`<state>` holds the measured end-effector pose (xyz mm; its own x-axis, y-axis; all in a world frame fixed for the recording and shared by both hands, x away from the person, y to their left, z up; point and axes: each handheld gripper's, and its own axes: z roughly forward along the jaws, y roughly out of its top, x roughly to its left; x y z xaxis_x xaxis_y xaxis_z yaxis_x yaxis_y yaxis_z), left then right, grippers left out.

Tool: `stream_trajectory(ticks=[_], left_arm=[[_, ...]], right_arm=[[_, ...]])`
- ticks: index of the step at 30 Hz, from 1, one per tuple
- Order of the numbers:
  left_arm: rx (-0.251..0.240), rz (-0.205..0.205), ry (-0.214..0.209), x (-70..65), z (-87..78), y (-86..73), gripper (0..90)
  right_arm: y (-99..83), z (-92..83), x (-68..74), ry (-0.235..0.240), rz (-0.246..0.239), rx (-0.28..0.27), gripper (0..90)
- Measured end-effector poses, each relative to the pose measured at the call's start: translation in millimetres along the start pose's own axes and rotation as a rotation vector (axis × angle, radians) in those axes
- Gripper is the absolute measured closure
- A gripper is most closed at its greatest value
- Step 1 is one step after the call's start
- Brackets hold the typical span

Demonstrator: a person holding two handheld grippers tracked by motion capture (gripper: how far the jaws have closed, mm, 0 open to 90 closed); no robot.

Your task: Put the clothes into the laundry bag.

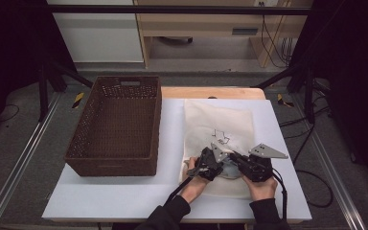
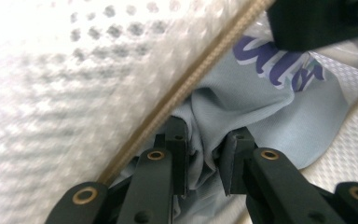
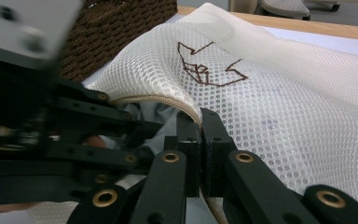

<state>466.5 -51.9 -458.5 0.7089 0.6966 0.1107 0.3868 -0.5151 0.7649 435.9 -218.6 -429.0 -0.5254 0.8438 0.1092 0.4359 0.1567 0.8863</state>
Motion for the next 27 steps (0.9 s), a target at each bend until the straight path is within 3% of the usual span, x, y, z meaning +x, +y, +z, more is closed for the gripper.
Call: stream_trajectory(ticks=[4, 6, 8, 13, 18, 20, 23, 27], left_arm=[[0.006, 0.002, 0.032, 1.8, 15.6, -1.1, 73.7], [0.002, -0.012, 0.016, 4.2, 15.9, -0.7, 72.1], [0.006, -0.013, -0.015, 6.0, 11.4, -1.2, 68.0], [-0.015, -0.045, -0.132, 7.7, -15.4, -7.5, 47.0], [-0.009, -0.016, -0.188, 1.7, -32.3, -13.9, 39.1], [-0.004, -0.003, -0.192, -1.6, -29.4, -14.5, 45.0], [0.022, 0.007, -0.186, -6.1, -14.7, -13.0, 62.7], [0.065, 0.028, -0.14, -9.2, 9.9, -11.5, 78.0]], right_arm=[[0.0, -1.2, -0.5, -0.001, -0.001, -0.001, 88.3], [-0.4, 0.5, -0.3, -0.005, -0.003, 0.004, 88.3], [-0.6, 1.4, -0.1, -0.007, -0.004, 0.01, 88.3], [-0.4, 0.6, -1.1, -0.012, -0.001, 0.006, 88.3], [-0.1, 0.1, -1.4, -0.013, -0.002, 0.005, 88.3], [0.1, 0.3, -1.8, -0.012, 0.001, 0.004, 88.3], [0.0, 0.3, -1.7, -0.013, 0.001, 0.003, 88.3], [0.1, 0.3, -1.5, -0.011, 0.007, 0.006, 88.4]])
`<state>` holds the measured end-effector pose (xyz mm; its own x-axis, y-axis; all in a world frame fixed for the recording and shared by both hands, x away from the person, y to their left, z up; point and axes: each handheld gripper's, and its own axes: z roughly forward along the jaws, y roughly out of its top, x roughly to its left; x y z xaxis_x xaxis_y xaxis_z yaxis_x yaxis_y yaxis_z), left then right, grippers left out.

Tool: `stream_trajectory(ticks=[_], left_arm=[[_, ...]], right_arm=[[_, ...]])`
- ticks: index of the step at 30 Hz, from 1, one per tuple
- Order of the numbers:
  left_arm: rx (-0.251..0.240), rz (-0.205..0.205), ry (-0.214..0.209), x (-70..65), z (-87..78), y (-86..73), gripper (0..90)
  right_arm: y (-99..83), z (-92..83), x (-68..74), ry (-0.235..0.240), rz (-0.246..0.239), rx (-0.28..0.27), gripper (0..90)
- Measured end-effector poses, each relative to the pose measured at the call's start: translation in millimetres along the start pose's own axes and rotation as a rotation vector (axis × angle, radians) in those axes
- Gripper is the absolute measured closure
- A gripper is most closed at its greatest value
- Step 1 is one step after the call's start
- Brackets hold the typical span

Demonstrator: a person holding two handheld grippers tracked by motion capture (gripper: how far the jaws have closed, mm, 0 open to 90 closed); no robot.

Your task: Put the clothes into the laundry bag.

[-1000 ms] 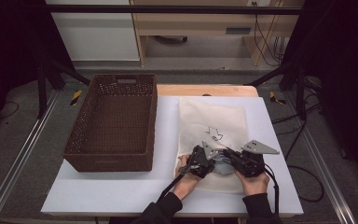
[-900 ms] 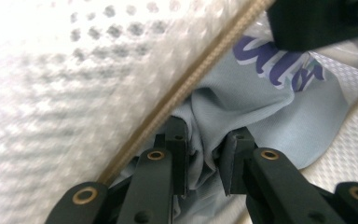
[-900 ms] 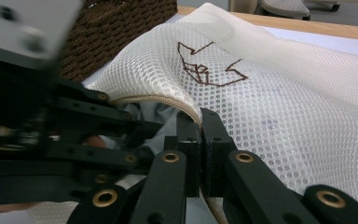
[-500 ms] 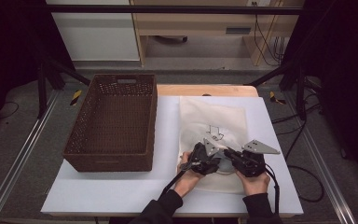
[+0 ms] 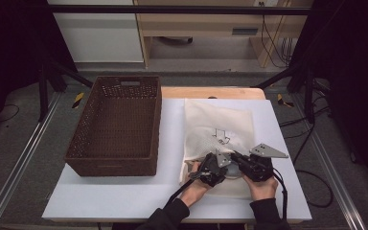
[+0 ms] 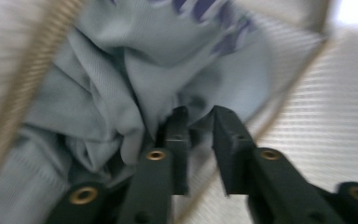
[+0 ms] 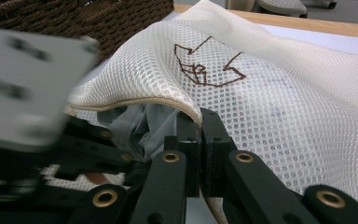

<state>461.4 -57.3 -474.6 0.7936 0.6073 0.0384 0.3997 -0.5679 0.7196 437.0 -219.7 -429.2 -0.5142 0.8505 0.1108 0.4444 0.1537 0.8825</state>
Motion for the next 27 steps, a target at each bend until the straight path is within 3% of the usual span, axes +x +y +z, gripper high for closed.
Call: stream_trajectory(ticks=[4, 8, 11, 14, 17, 21, 25, 27], left_arm=[[-0.016, -0.021, 0.035, 4.1, 10.3, 4.6, 86.4], [-0.034, -0.017, 0.122, 7.3, 16.4, 11.9, 88.0], [-0.049, -0.055, 0.114, 10.8, 22.4, 12.1, 86.4], [-0.051, -0.033, 0.083, 8.0, 15.2, 9.4, 78.4], [-0.063, -0.012, 0.042, 5.3, -6.3, 6.7, 68.8], [-0.073, 0.018, 0.019, 7.7, -43.7, 1.7, 61.6], [-0.069, 0.04, 0.037, 15.9, -82.5, -9.0, 55.8], [-0.058, 0.045, 0.069, 21.5, -98.0, -18.8, 53.2]], right_arm=[[0.1, -0.8, -1.3, 0.004, 0.005, 0.006, 88.4], [-0.1, -0.7, 0.2, 0.005, 0.007, 0.008, 88.5], [-0.3, -0.6, 0.1, 0.006, 0.008, 0.013, 88.5], [-1.2, 0.3, -0.7, 0.004, 0.0, 0.018, 88.4], [-1.0, 0.6, -0.8, 0.004, 0.002, 0.017, 88.4], [-0.9, -0.9, 0.5, -0.003, -0.002, 0.012, 88.2], [-1.6, -3.7, 0.2, -0.003, -0.009, 0.021, 87.6], [-3.0, -5.6, 0.5, -0.001, -0.012, 0.023, 87.2]])
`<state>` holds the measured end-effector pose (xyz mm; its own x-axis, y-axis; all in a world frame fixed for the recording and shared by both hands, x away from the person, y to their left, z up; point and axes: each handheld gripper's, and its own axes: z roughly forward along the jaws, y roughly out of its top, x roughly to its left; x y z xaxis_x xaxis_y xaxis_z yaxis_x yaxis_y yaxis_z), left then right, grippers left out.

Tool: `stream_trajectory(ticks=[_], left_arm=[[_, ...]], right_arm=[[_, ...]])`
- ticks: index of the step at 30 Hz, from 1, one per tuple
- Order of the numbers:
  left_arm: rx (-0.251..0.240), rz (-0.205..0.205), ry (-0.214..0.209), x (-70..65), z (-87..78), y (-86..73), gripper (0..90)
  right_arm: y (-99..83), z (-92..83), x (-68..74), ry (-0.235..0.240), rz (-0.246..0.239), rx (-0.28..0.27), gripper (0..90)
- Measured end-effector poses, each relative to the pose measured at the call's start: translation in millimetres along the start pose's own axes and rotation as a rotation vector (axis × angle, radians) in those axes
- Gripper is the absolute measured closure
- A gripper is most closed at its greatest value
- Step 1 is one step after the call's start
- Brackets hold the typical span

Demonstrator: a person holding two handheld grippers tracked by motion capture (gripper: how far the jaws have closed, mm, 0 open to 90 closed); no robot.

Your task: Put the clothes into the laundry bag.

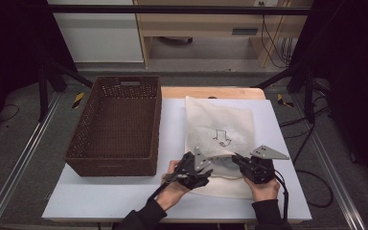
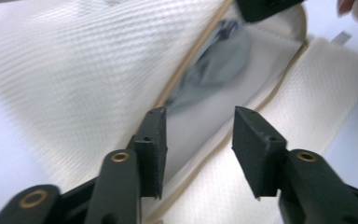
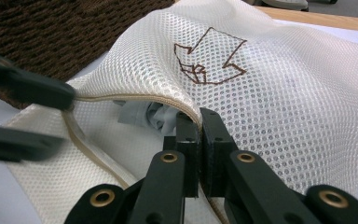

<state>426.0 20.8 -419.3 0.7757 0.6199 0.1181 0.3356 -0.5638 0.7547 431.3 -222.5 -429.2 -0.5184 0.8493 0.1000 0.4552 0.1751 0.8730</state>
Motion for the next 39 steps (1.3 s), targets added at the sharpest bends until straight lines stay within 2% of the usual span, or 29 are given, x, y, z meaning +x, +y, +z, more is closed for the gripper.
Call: stream_trajectory(ticks=[2, 4, 6, 8, 10, 13, 15, 18, 20, 22, 23, 25, 28, 29, 33, 35, 37, 39], left_arm=[[0.016, -0.009, 0.028, 8.0, -11.4, -11.8, 51.0], [0.028, -0.036, 0.061, 17.3, -17.9, -23.1, 48.7], [0.036, -0.062, 0.071, 27.3, -19.7, -32.6, 44.9], [0.066, -0.094, 0.084, 35.6, -17.0, -41.0, 43.4], [0.083, -0.114, 0.073, 38.8, -13.7, -48.0, 45.5], [0.113, -0.115, 0.055, 40.0, -7.6, -61.0, 52.5], [0.121, -0.127, 0.033, 41.3, -5.5, -69.6, 60.4], [0.133, -0.132, 0.018, 42.0, -4.7, -72.8, 67.8], [0.128, -0.133, 0.018, 41.9, -4.7, -73.7, 71.9], [0.131, -0.128, 0.013, 41.0, -4.9, -75.3, 74.9], [0.133, -0.13, 0.009, 40.4, -5.0, -76.2, 76.1], [0.125, -0.124, 0.014, 39.1, -5.3, -77.7, 77.7], [0.121, -0.126, 0.014, 38.4, -6.1, -78.2, 78.5], [0.115, -0.13, 0.014, 38.1, -6.5, -78.6, 78.7], [0.09, -0.137, 0.012, 36.6, -8.9, -78.8, 78.1], [0.072, -0.143, 0.006, 36.3, -9.9, -78.9, 75.4], [0.062, -0.135, 0.016, 35.6, -10.5, -78.9, 72.5], [0.047, -0.131, 0.028, 37.1, -11.7, -79.3, 63.7]], right_arm=[[-2.6, -2.3, 0.6, 0.005, 0.002, 0.004, 85.8], [-5.6, -1.8, 0.3, 0.024, -0.002, 0.028, 82.6], [-9.9, -0.7, 1.7, 0.034, -0.011, 0.044, 80.6], [-12.7, 1.4, 3.8, 0.042, -0.017, 0.059, 77.4], [-15.5, 4.5, 7.6, 0.038, -0.022, 0.081, 69.2], [-22.1, 6.5, 10.2, 0.042, -0.032, 0.077, 60.1], [-27.4, 3.6, 9.8, 0.03, -0.032, 0.097, 55.9], [-34.4, -8.6, 5.1, 0.0, -0.009, 0.073, 50.8], [-40.0, -19.0, -1.9, -0.05, 0.015, 0.063, 46.5], [-48.2, -28.2, -11.3, -0.108, 0.035, 0.08, 43.6], [-52.9, -31.1, -16.3, -0.132, 0.058, 0.103, 44.6], [-63.1, -32.9, -29.2, -0.15, 0.098, 0.168, 47.6], [-70.5, -28.0, -41.2, -0.148, 0.132, 0.228, 53.1], [-70.4, -28.5, -42.4, -0.141, 0.136, 0.215, 56.9], [-68.4, -26.8, -45.6, -0.159, 0.103, 0.231, 65.2], [-67.8, -27.2, -48.5, -0.17, 0.105, 0.232, 69.0], [-67.2, -27.3, -50.3, -0.183, 0.104, 0.229, 69.7], [-66.2, -27.0, -49.8, -0.187, 0.1, 0.234, 68.1]])
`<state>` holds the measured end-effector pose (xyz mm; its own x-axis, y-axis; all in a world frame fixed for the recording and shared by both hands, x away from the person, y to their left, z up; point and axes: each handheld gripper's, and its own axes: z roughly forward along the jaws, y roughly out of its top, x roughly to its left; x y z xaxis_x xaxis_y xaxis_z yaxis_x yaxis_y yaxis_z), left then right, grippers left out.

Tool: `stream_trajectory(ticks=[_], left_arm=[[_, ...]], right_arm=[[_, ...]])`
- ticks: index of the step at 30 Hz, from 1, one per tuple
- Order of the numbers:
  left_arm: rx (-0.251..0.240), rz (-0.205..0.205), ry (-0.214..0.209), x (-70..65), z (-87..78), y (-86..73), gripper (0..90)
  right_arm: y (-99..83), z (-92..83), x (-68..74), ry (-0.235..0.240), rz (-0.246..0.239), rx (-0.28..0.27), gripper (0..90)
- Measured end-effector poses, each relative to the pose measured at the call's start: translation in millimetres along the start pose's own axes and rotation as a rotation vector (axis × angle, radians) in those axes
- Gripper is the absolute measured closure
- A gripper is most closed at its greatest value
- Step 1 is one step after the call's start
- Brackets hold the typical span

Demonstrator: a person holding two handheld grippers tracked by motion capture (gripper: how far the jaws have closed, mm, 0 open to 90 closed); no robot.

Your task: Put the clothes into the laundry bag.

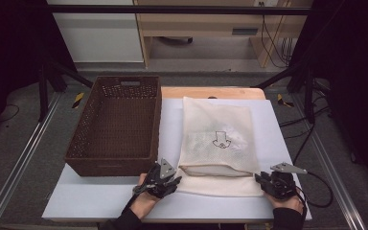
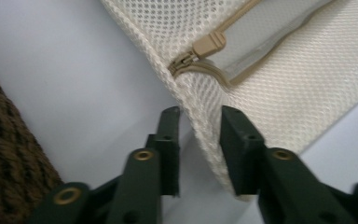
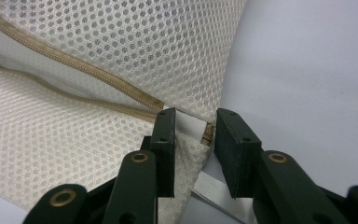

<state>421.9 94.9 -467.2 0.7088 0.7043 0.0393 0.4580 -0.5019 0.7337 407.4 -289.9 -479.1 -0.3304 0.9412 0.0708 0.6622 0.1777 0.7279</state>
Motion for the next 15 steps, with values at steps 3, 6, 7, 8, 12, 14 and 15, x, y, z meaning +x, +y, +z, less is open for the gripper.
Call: stream_trajectory(ticks=[3, 6, 7, 8, 12, 14, 15], left_arm=[[-0.03, -0.007, -0.013, 5.5, -6.7, 0.1, 44.1], [-0.069, -0.005, -0.044, 9.4, -16.4, -0.7, 38.6], [-0.082, 0.001, -0.054, 10.0, -20.2, -1.4, 36.3], [-0.089, 0.003, -0.058, 9.9, -23.4, -2.3, 34.5], [-0.115, 0.018, -0.061, 11.7, -31.3, -3.1, 32.9], [-0.123, 0.015, -0.062, 14.4, -34.4, -2.5, 32.2], [-0.124, 0.013, -0.061, 15.0, -35.3, -2.5, 32.0]], right_arm=[[2.7, -8.7, 2.2, 0.007, -0.015, -0.067, 61.7], [4.8, -14.8, 2.8, 0.028, -0.004, -0.132, 52.1], [5.7, -17.2, 3.1, 0.032, 0.001, -0.163, 48.3], [6.6, -19.2, 3.1, 0.036, 0.003, -0.197, 44.9], [8.3, -22.1, 2.4, 0.043, 0.0, -0.265, 37.3], [8.5, -22.2, 1.8, 0.047, 0.002, -0.285, 34.7], [8.5, -22.3, 1.4, 0.049, 0.0, -0.291, 34.0]])
